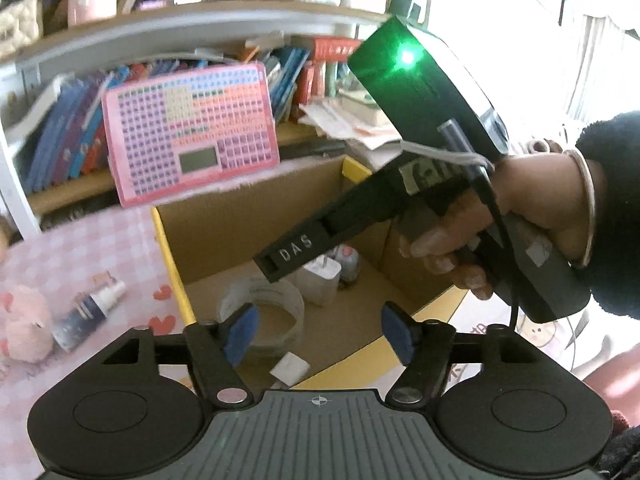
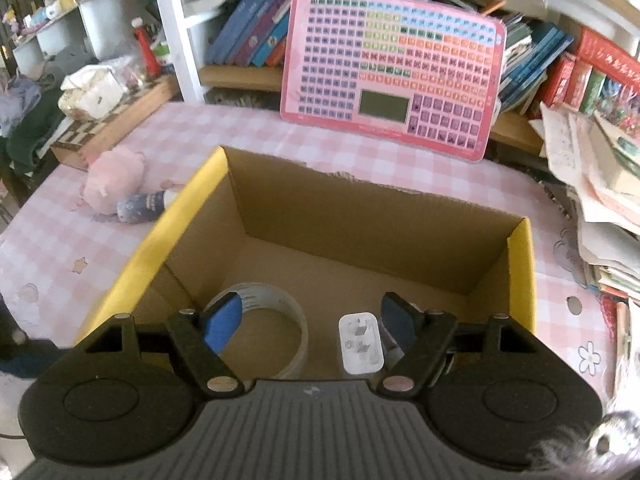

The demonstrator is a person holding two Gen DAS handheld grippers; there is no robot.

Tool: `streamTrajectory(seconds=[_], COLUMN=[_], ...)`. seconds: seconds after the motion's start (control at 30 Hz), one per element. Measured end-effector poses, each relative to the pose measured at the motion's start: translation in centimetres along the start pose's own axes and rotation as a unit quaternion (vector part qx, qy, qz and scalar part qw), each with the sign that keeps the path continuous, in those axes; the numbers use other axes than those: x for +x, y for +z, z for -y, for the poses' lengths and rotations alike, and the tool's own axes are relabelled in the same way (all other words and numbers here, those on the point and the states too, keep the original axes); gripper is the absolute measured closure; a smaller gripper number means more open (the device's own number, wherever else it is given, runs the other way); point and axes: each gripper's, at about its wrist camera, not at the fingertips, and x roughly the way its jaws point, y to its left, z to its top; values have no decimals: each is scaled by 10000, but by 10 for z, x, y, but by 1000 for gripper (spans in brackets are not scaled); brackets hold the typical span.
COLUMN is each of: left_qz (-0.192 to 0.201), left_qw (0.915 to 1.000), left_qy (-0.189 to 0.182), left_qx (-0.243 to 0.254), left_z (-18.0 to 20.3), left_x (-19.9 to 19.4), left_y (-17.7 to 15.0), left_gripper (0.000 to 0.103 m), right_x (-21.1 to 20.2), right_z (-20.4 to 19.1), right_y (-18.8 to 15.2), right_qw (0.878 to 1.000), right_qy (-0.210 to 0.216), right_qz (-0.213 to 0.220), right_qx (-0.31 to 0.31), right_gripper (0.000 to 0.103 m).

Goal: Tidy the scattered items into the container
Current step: 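Lower both tools into the box and open them, releasing the chargers, then lift both open tools out of the box and back away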

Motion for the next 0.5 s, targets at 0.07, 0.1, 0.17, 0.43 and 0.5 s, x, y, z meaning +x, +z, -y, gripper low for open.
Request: streamTrajectory(seconds=[0.07,0.1,0.17,0.43,0.5], left_qz=[109,145,229,468,481], left_qw=[9999,9999,9997,9986,9984], left_qy=[19,21,10,-41,-44], left_qx=[65,67,23,-221,-287], left_z=[1,1,-1,-21,-27], left_x=[-9,-13,-22,-58,-67], left_y=[-1,-2,-4,-23,-31], left_gripper=[29,29,29,28,28], right_x=[-11,-17,-29,-84,-95], right_z=[-3,-5,-9,-31,-39], right_y=[-3,-5,-8,-29,-34], right_qw=[9999,9998,9991,9916,9893], right_qy=[-35,-65,-155,-605,-714], right_qz=[132,211,384,1143,1268], right_qx=[15,22,25,16,25], right_gripper=[27,27,27,27,27])
